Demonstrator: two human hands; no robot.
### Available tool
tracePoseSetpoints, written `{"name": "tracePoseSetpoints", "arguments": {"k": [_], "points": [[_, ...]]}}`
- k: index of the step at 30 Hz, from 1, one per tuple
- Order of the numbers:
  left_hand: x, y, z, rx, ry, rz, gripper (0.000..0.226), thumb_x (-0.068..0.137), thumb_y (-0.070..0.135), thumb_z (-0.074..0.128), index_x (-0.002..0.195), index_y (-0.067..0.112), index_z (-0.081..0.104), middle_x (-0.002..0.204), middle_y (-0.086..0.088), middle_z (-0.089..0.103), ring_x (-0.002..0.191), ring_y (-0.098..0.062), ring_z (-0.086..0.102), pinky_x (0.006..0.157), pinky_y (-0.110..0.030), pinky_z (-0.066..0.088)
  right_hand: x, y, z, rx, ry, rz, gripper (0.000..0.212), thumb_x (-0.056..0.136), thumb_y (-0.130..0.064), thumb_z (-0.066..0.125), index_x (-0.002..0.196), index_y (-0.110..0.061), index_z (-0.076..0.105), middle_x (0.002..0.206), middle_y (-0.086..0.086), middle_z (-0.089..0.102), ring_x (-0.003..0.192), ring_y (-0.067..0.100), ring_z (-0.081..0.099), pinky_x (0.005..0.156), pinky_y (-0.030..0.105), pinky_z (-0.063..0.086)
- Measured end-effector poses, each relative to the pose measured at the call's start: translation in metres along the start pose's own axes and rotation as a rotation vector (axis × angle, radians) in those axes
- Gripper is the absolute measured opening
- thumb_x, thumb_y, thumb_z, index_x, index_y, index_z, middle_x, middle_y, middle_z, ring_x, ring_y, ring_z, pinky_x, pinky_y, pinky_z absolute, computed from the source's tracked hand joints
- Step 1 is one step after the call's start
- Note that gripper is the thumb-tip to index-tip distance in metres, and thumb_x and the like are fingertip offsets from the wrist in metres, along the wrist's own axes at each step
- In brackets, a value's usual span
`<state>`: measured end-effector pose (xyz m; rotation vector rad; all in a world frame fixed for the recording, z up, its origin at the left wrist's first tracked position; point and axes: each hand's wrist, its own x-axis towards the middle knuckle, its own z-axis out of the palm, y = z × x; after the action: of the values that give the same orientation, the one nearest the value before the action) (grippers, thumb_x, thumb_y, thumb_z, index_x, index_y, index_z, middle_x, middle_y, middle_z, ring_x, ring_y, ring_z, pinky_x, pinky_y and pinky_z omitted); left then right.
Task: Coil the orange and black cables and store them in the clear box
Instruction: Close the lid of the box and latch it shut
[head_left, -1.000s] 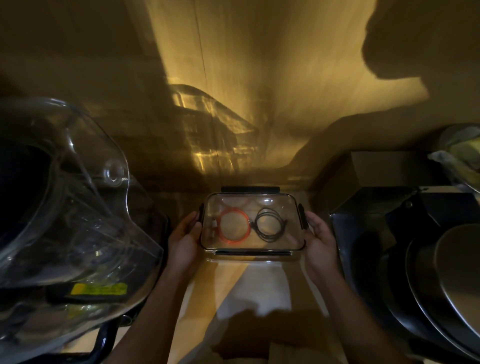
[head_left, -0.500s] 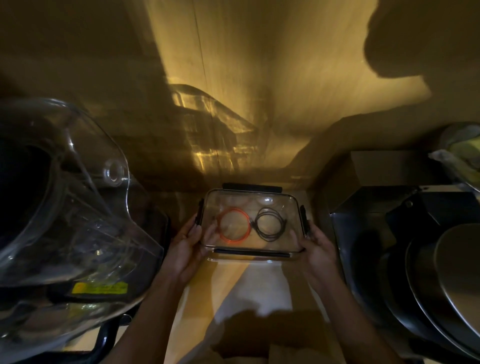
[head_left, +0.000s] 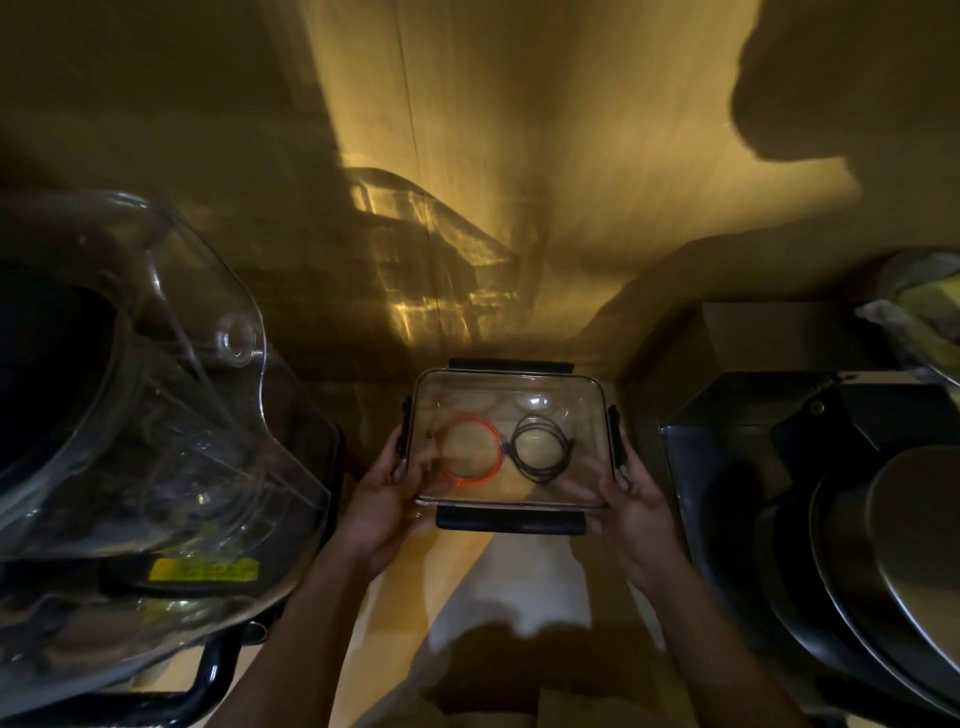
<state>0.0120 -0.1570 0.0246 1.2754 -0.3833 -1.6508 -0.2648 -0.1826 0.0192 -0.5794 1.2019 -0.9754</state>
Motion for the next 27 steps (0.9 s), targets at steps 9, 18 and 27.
{"name": "tracePoseSetpoints", "arguments": {"k": [9, 18, 27], "points": [[0.002, -0.009, 0.003, 0.350, 0.178, 0.124, 0.041, 0.098, 0.018, 0.057, 0.132, 0.040, 0.055, 0.118, 0.003, 0.070, 0.095, -0.012, 0.072, 0.061, -0.024, 0.057, 0.009, 0.021, -0.002, -0.514, 0.193, -0.190, 0.050, 0.092, -0.012, 0.061, 0.138, -0.030, 0.051, 0.119, 0.001, 0.066, 0.109, 0.022, 0.063, 0.089, 0.046, 0.056], [0.008, -0.019, 0.008, 0.548, 0.291, 0.197, 0.039, 0.098, 0.020, 0.057, 0.133, 0.037, 0.055, 0.113, 0.000, 0.069, 0.087, -0.019, 0.073, 0.058, -0.039, 0.062, 0.022, 0.027, -0.008, -0.592, 0.204, -0.242, 0.047, 0.092, -0.009, 0.062, 0.135, -0.026, 0.054, 0.123, 0.004, 0.064, 0.110, 0.020, 0.062, 0.081, 0.035, 0.057], [0.012, -0.020, 0.003, 0.849, 0.366, 0.291, 0.035, 0.097, 0.047, 0.052, 0.131, 0.038, 0.054, 0.087, 0.003, 0.074, 0.067, -0.013, 0.072, 0.055, -0.039, 0.061, 0.031, 0.038, -0.016, -0.621, 0.251, -0.196, 0.056, 0.088, -0.009, 0.066, 0.139, -0.025, 0.050, 0.139, 0.003, 0.055, 0.123, 0.024, 0.056, 0.095, 0.048, 0.054]]}}
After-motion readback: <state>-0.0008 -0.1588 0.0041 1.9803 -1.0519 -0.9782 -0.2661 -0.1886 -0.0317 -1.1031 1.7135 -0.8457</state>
